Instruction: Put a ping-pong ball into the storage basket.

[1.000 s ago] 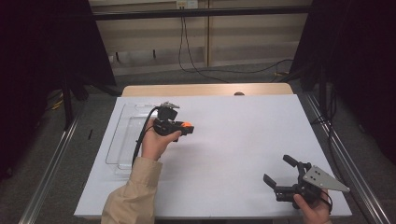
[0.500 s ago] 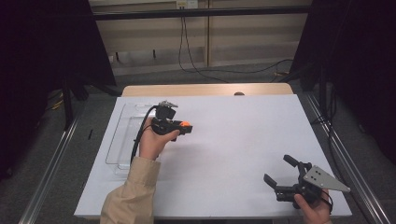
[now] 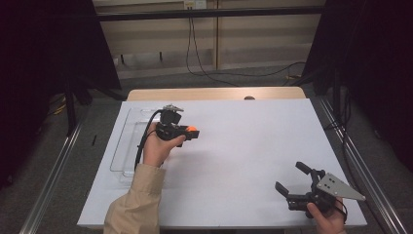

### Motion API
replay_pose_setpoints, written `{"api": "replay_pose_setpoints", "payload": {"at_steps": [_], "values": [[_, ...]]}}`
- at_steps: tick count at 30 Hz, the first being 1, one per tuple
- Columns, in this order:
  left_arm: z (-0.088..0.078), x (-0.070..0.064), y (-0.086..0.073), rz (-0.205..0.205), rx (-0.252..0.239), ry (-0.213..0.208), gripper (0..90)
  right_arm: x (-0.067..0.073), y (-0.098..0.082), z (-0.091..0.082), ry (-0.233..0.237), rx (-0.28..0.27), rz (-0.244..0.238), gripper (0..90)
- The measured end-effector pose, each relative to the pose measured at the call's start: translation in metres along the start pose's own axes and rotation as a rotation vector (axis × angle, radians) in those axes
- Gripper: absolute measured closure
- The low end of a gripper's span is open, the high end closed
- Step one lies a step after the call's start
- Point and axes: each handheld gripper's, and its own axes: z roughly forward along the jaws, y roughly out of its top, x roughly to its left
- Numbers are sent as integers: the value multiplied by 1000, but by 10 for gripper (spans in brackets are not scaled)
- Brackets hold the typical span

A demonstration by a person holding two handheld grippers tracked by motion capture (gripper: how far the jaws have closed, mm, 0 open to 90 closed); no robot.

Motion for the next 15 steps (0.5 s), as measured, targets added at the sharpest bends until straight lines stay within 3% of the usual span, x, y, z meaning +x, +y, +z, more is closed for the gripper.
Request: {"api": "replay_pose_setpoints", "payload": {"at_steps": [15], "values": [[-8,3,-1,0,-12,6,509,0,0,0,2,-1,-2,5]]}}
